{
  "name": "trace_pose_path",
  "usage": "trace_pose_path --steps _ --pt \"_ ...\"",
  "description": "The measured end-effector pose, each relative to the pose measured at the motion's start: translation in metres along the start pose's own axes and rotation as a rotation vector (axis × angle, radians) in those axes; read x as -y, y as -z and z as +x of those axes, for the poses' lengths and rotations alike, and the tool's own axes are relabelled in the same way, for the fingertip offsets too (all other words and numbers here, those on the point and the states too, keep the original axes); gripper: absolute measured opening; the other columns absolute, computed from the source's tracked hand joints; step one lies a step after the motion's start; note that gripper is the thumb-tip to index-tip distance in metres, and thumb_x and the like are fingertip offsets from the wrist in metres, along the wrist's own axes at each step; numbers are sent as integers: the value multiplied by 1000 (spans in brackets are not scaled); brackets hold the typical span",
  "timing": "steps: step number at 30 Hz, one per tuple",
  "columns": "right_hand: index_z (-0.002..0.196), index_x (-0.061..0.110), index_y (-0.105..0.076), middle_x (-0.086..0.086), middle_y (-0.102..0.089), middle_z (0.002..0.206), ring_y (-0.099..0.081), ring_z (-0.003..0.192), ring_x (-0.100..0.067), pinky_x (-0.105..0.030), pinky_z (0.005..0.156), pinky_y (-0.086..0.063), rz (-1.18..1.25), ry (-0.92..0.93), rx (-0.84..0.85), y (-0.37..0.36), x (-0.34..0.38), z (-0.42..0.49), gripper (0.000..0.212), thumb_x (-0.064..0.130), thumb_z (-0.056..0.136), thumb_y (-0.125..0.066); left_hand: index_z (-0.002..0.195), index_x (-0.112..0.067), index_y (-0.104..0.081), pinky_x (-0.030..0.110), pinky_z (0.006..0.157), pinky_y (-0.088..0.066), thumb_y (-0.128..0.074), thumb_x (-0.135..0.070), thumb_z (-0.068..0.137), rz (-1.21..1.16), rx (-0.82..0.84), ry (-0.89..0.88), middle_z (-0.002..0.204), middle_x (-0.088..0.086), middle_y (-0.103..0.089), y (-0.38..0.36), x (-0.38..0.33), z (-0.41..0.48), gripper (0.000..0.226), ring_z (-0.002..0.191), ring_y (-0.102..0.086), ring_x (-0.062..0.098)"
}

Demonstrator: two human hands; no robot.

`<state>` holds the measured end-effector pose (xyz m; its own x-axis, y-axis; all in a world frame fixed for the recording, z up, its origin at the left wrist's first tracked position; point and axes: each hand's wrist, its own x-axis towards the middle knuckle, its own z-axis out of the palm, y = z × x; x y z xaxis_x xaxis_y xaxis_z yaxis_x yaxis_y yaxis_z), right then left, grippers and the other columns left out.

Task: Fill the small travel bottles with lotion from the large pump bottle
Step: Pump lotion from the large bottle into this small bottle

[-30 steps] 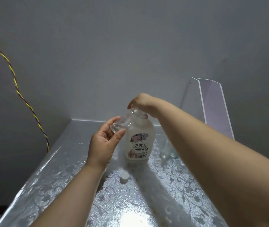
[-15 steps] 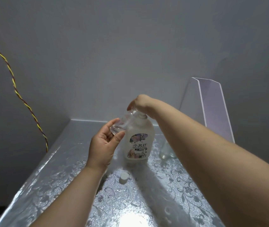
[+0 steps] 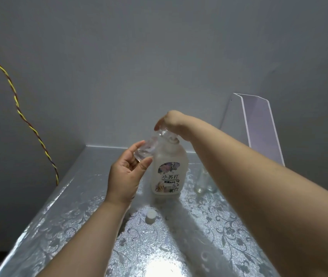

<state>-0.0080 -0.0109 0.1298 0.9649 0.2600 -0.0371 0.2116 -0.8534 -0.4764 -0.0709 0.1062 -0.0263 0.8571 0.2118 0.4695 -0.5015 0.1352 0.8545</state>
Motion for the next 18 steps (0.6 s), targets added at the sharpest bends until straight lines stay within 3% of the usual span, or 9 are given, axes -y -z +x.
trace_pose_path --steps 4,8,13,18 --pt "126 1 -59 -16 -55 135 -51 127 -32 -36 103 -42 29 -44 -47 -5 -1 -2 34 7 94 -50 117 -44 -65 35 90 -46 -77 -35 76 6 6 23 100 8 -61 2 6 -4 44 95 -53 21" --pt "128 2 -59 -13 -53 138 -49 128 -28 -31 105 -38 26 -7 -9 -5 -2 -1 37 -1 96 -41 117 -45 -65 35 86 -44 -79 -43 71 16 -13 8 93 8 -55 1 4 -3 48 90 -51 21" --pt "126 1 -60 -14 -57 132 -53 122 -29 -32 100 -43 10 34 -37 5 1 -3 33 6 97 -46 113 -44 -67 28 79 -42 -74 -28 76 14 -35 -44 78 7 -44 -2 -4 0 41 81 -44 21" --pt "125 1 -61 -13 -57 134 -52 125 -28 -31 102 -40 -31 49 -21 6 2 -3 34 1 97 -44 115 -35 -63 14 66 -39 -72 -27 74 28 -45 -27 60 -17 -38 -4 -5 -2 42 64 -37 7"
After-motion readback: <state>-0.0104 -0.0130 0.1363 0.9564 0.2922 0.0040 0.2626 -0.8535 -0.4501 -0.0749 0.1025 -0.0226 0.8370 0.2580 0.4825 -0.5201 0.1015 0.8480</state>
